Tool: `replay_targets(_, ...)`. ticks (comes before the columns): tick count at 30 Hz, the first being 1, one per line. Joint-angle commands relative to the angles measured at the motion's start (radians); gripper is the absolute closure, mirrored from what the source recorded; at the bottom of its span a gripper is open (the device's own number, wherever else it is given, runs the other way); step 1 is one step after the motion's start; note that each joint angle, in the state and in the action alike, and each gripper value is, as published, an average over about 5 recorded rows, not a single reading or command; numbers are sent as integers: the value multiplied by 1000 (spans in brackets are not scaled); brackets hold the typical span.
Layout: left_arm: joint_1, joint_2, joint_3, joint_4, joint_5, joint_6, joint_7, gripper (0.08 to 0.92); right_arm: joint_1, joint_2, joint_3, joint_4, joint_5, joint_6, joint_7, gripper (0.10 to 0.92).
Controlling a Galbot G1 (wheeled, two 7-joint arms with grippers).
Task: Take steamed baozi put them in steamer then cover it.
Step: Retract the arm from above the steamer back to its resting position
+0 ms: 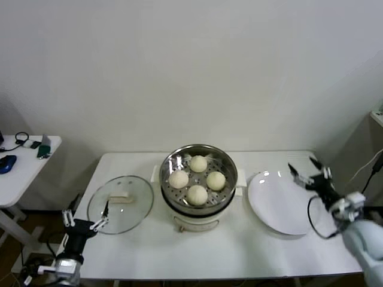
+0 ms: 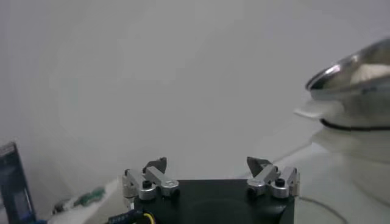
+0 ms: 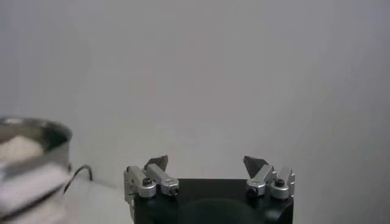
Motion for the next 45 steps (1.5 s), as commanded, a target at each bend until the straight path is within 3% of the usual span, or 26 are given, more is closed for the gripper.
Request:
replay_targets(1, -35, 46, 23, 138, 866, -53, -346, 177, -313, 255, 91, 36, -123, 191, 34, 203)
replay_targets(6, -77, 25, 63, 217, 1083, 43, -396, 177, -321, 311, 57, 55, -165, 200, 74, 203)
replay_targets(10, -119, 7, 97, 270, 1163, 88, -374, 177, -321, 329, 46, 62, -171, 202, 100, 203)
replay_targets(26, -316, -12, 172, 488, 1204, 157, -290, 177, -347, 365, 20, 63, -214, 231, 120, 203)
replay_targets(45, -477, -41, 185, 650, 1204, 197, -287, 177, -381, 380, 31, 75, -220, 249, 116, 203)
